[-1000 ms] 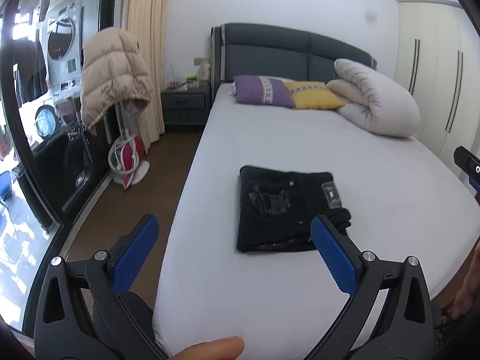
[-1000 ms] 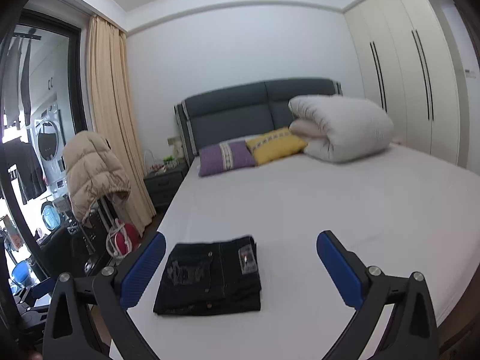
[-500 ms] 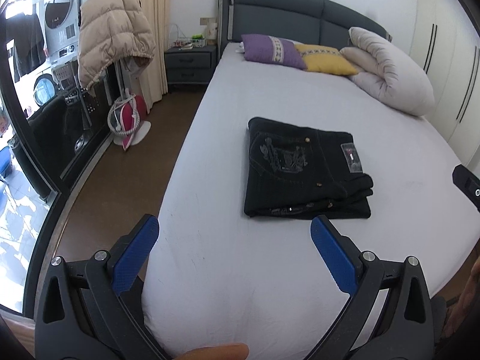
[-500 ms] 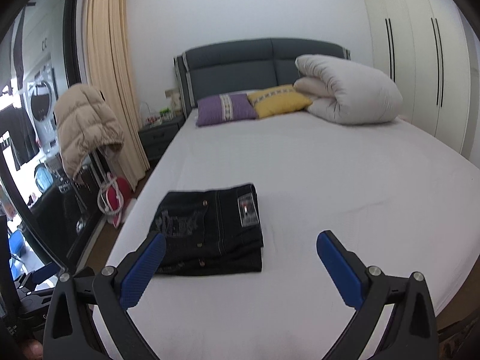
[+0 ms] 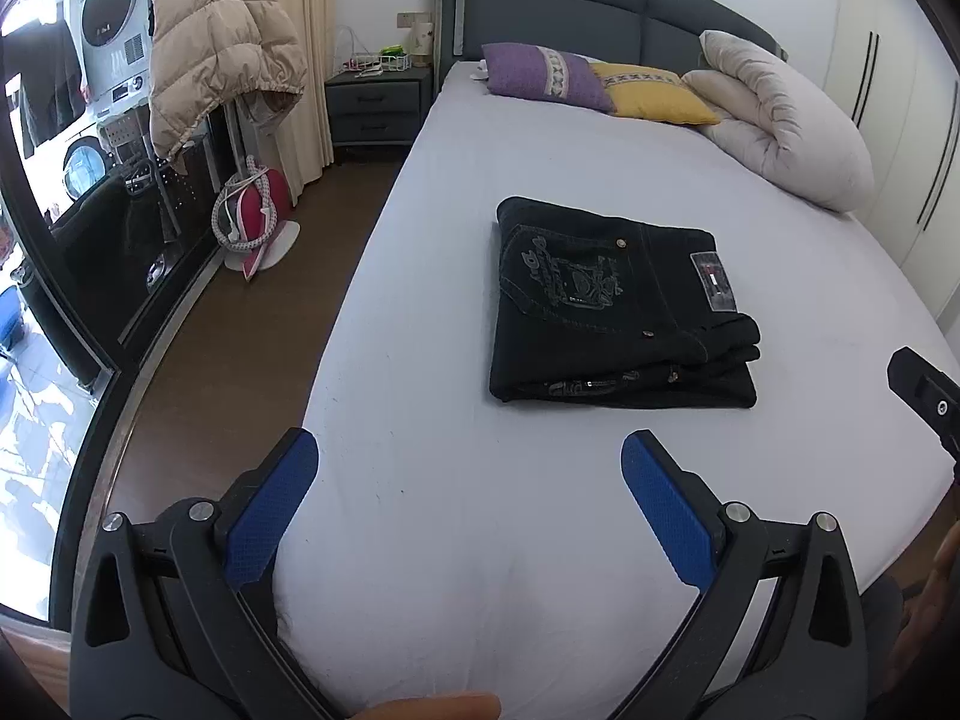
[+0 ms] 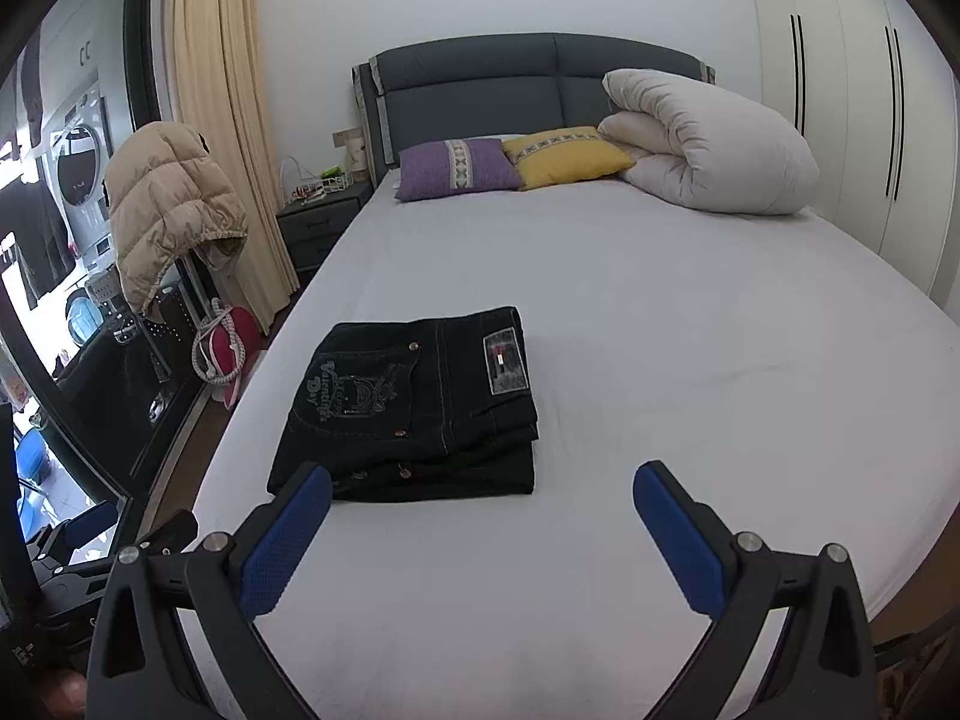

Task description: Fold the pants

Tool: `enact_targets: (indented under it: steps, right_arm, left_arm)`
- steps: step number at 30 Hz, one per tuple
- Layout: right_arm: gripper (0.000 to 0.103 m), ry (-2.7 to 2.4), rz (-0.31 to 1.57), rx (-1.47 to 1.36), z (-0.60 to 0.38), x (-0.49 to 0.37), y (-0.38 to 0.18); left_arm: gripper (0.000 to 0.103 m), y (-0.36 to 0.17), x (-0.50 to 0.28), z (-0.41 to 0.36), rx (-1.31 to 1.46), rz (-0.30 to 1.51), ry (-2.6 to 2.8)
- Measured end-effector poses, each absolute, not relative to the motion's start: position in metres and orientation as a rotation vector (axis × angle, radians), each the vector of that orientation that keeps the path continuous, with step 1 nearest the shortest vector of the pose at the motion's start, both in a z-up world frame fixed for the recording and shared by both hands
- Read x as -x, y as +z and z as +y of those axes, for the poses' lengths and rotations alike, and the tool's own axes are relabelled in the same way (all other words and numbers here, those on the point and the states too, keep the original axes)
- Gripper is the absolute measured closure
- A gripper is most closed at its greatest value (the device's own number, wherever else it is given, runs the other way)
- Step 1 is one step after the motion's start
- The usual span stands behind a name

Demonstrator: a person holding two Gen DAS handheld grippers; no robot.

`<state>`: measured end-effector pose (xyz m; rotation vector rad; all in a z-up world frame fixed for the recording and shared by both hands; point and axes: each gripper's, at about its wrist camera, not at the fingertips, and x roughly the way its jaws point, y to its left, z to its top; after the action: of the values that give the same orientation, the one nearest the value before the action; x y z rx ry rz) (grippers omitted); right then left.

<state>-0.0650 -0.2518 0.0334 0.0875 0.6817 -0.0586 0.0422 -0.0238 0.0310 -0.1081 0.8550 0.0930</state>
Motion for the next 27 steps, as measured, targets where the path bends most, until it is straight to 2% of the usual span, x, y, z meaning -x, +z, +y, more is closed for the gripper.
enact_targets:
  steps: [27]
  right_arm:
    - [0.0, -0.063, 0.748, -0.092, -0.252, 0.058, 0.022]
  left_arm:
    - [0.0, 0.015, -0.047, -0.026, 0.101, 0.879, 0.096]
